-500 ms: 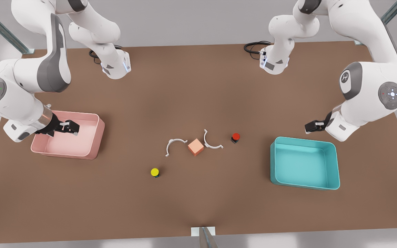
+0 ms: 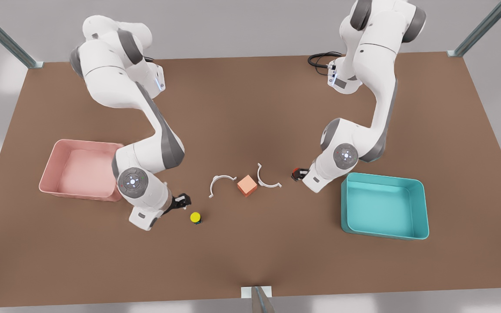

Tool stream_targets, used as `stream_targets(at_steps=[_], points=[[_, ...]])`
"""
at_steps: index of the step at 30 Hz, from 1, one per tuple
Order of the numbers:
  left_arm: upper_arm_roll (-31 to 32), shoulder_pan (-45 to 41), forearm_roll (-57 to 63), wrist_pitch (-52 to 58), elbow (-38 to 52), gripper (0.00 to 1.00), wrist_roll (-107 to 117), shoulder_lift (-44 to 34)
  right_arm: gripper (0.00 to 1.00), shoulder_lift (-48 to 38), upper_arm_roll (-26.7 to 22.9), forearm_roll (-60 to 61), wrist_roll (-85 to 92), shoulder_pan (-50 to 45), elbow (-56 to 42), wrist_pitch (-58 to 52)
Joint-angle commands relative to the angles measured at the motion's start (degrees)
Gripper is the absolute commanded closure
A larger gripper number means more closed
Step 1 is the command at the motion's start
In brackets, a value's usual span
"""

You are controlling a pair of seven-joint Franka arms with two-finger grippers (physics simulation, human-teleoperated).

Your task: Place the red button in the blue storage box with the left arm, and place the yellow button in the pink storage box with the right arm

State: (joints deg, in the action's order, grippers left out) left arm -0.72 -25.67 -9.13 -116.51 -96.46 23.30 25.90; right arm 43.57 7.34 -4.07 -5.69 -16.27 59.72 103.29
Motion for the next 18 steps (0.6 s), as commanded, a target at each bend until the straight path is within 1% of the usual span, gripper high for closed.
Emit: stream_targets(at_steps=[1,3,5,6,10,11,13,14,15,17,18], points=[[0.0,-1.0,-0.9,-11.2,-3.2,0.00,21.0,-0.4,0.00,3.5,0.1,-0.3,-8.8,-1.8,-1.5,8.2],[0.0,-2.1,-1.0,-12.0,-6.6,0.00,21.3,-1.7,0.00,4.4,0.2,-0.2,-9.1,-1.9,-0.9,8.3],[0.0,-3.4,-2.1,-18.7,-13.0,0.00,21.3,-2.7,0.00,4.4,0.2,-0.2,-8.8,-1.9,0.1,8.6],[0.0,-3.5,-2.3,-20.1,-14.3,0.00,21.3,-2.7,0.00,4.4,0.2,-0.2,-8.9,-1.9,1.0,9.6],[0.0,-4.2,-3.8,-22.5,-16.0,0.00,21.4,-0.9,0.00,4.4,0.3,-0.2,-9.0,-2.0,4.8,11.3],[0.0,-4.3,-5.6,-23.4,-16.1,0.00,21.3,-0.1,0.00,4.4,0.3,-0.2,-8.8,-1.8,4.9,11.5],[0.0,-4.7,-5.7,-23.6,-16.3,0.00,21.3,1.3,0.00,5.5,0.2,-0.2,-8.5,-1.7,4.8,13.3],[0.0,-5.4,-5.7,-23.7,-16.7,0.00,21.3,2.1,0.00,6.3,0.2,-0.1,-8.9,-1.9,4.9,15.8],[0.0,-5.9,-5.8,-25.9,-18.4,0.00,21.3,2.2,0.00,6.4,0.3,-0.1,-8.7,-1.9,5.0,15.9],[0.0,-6.4,-5.8,-27.6,-19.5,0.00,21.3,2.8,0.00,6.5,0.3,0.0,-8.7,-1.9,6.7,17.1],[0.0,-6.4,-5.8,-28.0,-19.6,0.00,21.3,3.2,0.00,6.5,0.3,0.0,-8.6,-1.8,9.2,19.6]])
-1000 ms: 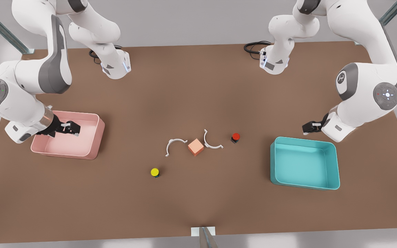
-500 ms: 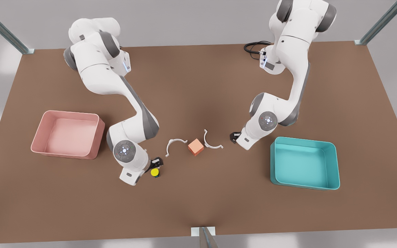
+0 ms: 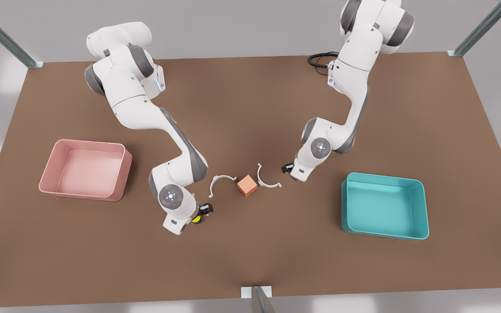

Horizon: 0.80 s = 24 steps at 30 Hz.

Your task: Place the red button in the blue storage box with the left arm, and place the yellow button in the pink storage box with the right arm

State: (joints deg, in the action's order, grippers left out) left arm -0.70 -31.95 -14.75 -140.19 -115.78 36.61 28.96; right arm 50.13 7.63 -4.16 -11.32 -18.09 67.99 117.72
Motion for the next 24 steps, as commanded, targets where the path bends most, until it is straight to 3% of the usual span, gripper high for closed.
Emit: stream_targets(at_steps=[1,3,5,9,17,18,20,24], points=[[0.0,0.0,-0.2,-4.8,-0.2,0.02,8.0,0.6,0.00,0.0,0.0,0.1,-2.7,0.2,1.7,5.7],[0.0,0.0,-0.2,-5.1,-0.1,0.10,8.0,1.2,0.00,-0.1,-0.1,0.0,-2.7,0.5,3.9,6.9],[0.0,0.0,-0.2,-5.4,-0.1,0.27,8.0,1.4,0.00,-0.3,-0.1,-0.1,-2.5,1.0,7.5,10.7],[0.0,0.1,-0.4,-5.4,-0.1,0.50,8.0,1.4,0.00,-0.2,-0.1,-0.1,-1.6,1.5,9.0,12.7],[-0.3,0.4,-1.1,-5.1,0.6,0.53,7.5,0.0,0.00,-0.3,-0.1,0.0,-1.9,1.7,12.9,23.2],[-0.4,0.4,-1.1,-5.0,0.6,0.53,7.5,-0.7,0.03,-0.3,-0.1,0.0,-1.8,1.7,13.2,23.9],[-2.3,0.6,-1.0,-1.0,0.6,0.53,5.5,-5.3,0.23,-0.3,-0.1,-0.1,-1.7,2.1,13.7,24.4],[-14.9,0.6,-1.0,15.0,0.6,0.53,-12.9,-13.8,0.38,-0.3,-0.1,-0.1,-1.6,2.4,14.0,24.8]])
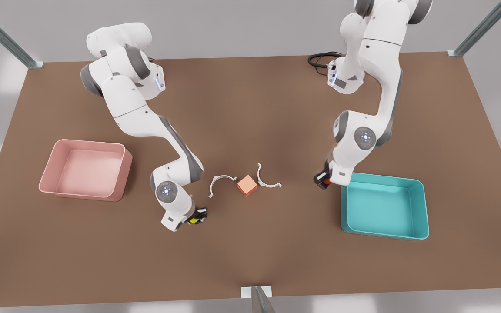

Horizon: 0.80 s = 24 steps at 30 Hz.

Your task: Place the red button in the blue storage box with the left arm, and place the yellow button in the pink storage box with the right arm

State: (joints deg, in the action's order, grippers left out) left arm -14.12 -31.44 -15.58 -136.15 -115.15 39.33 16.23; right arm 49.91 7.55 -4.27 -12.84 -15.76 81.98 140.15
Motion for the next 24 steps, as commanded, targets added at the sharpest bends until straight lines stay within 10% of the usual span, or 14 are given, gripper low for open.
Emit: stream_targets(at_steps=[1,7,9,16,19,22,23,24], points=[[-5.5,0.1,-0.1,14.2,0.1,0.53,-21.3,-2.1,0.41,-0.1,0.0,0.0,-0.1,-0.1,0.0,2.4],[-9.4,10.9,-4.5,17.1,15.5,0.50,-42.9,11.6,0.49,-1.0,0.0,0.0,-0.1,-0.2,-0.1,2.0],[-9.4,13.2,-7.7,17.1,19.9,0.00,-45.0,16.2,0.49,-2.4,0.1,0.0,1.5,0.8,-0.1,1.4],[-9.4,8.2,3.7,32.2,29.6,0.00,-45.2,5.2,0.48,-17.6,0.1,0.1,6.9,8.7,6.5,-11.4],[-9.3,6.0,11.2,44.1,30.0,0.00,-44.6,-8.3,0.48,-24.5,10.2,0.0,13.0,23.6,15.4,-11.4],[-8.4,6.5,11.5,43.7,30.0,0.00,-44.3,-8.1,0.48,-32.0,10.3,0.0,16.3,27.6,24.0,-11.4],[8.0,18.9,18.5,43.5,29.9,0.00,-40.9,-8.9,0.48,-34.4,10.2,0.0,19.2,29.8,26.2,-11.7],[11.2,22.0,19.3,43.6,29.6,0.00,-38.3,-10.0,0.48,-36.2,10.3,0.0,21.9,32.0,27.8,-12.0]])
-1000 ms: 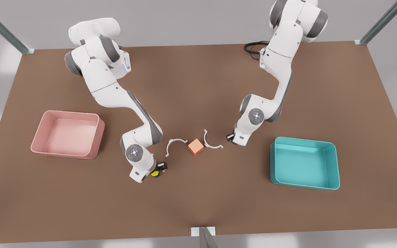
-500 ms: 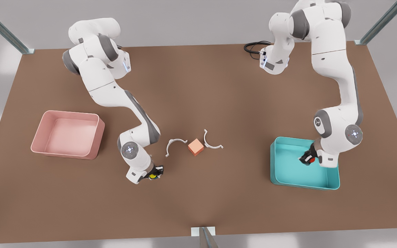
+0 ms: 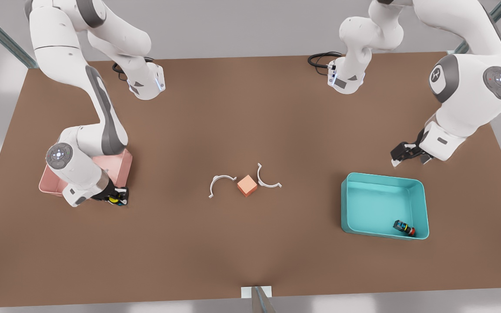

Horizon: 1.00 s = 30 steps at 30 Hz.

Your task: Place the red button in the blue storage box with the left arm, and place the yellow button in the pink storage box with the right arm

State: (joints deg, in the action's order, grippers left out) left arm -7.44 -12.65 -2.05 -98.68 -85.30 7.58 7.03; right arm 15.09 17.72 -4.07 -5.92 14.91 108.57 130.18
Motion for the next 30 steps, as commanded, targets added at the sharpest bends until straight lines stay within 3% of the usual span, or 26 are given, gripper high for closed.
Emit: stream_targets(at_steps=[1,10,12,13,14,18,20,22,24,28,29,30], points=[[4.6,3.0,5.4,6.7,0.2,0.00,-6.4,-0.6,0.48,-3.7,0.0,-0.2,15.9,2.6,3.7,-2.3],[4.6,1.6,3.6,7.7,0.2,0.00,-6.2,0.0,0.47,-9.1,0.1,0.1,28.3,15.3,11.8,-9.7],[4.6,1.4,3.6,7.7,0.2,0.00,-6.1,0.0,0.38,-8.8,0.1,0.1,28.3,15.4,12.9,-9.8],[4.6,1.4,3.6,7.7,0.2,0.00,-6.2,0.0,0.27,-8.6,0.1,0.1,28.3,15.4,12.9,-9.8],[4.6,1.4,3.6,7.7,0.2,0.00,-6.1,0.0,0.00,-8.3,0.1,0.1,28.1,15.4,12.7,-9.8],[4.6,1.5,3.6,8.4,0.2,0.00,-6.4,0.0,0.00,-6.1,0.8,0.0,26.4,14.1,5.4,-10.1],[4.5,1.5,3.6,8.5,0.2,0.00,-6.4,-0.1,0.00,-4.3,0.9,-0.2,24.2,9.9,-4.3,-12.3],[4.6,1.5,3.5,8.5,0.2,0.00,-6.3,-0.1,0.00,-0.2,0.9,-3.5,16.2,2.6,-19.1,-24.1],[4.6,1.5,3.5,8.4,0.2,0.00,-6.4,0.0,0.00,-0.1,0.9,-5.4,6.5,-6.6,-25.2,-31.1],[4.5,1.5,3.5,8.4,0.2,0.00,-6.4,0.0,0.00,-3.3,3.6,-4.9,-5.0,-10.5,-25.7,-36.1],[4.6,1.5,3.5,8.5,0.2,0.00,-6.4,0.0,0.00,-6.8,0.5,-4.5,-4.5,-10.9,-24.4,-36.1],[4.6,1.5,3.5,8.4,0.2,0.00,-6.4,0.0,0.00,-10.0,-6.0,-4.5,-3.7,-14.4,-21.0,-36.0]])
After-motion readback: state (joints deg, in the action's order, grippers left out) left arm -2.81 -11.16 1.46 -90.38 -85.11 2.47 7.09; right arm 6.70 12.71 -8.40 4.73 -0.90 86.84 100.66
